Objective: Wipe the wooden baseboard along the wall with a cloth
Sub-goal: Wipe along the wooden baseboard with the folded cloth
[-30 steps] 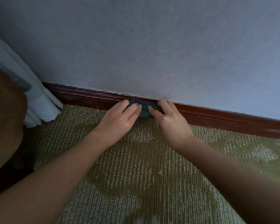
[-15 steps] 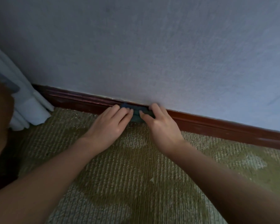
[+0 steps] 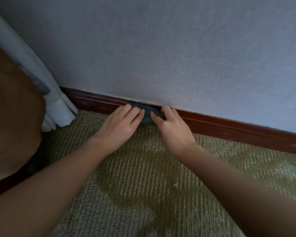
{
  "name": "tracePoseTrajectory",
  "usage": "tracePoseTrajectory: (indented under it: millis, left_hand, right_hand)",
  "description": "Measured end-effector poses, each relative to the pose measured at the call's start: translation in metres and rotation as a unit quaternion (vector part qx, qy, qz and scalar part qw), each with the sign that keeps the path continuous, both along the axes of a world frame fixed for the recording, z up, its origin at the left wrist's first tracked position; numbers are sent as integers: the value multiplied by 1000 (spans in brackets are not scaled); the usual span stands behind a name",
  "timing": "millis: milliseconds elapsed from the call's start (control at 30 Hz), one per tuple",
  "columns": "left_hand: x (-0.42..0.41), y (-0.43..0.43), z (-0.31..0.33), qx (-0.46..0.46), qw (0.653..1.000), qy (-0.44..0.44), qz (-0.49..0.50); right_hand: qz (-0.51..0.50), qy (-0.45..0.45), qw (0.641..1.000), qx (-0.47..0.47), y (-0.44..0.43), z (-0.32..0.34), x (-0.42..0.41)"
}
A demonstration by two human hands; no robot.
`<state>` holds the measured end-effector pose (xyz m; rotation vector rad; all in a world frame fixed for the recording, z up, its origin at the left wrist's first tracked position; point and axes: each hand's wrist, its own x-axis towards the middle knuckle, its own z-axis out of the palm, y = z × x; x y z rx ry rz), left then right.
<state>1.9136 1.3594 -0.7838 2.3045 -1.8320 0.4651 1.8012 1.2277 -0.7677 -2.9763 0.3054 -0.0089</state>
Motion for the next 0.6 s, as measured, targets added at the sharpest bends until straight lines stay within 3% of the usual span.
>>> tracePoseTrajectory:
  millis: [333,600]
  left_hand:
    - [1,-6,-4,-52,998,-14,-21]
    - [8,5,-12,-42,999,21,-11]
  right_hand:
    - [-13,-93,996,-9,-8,3,-10]
    - [-16,-36,999,19,3,-3,2]
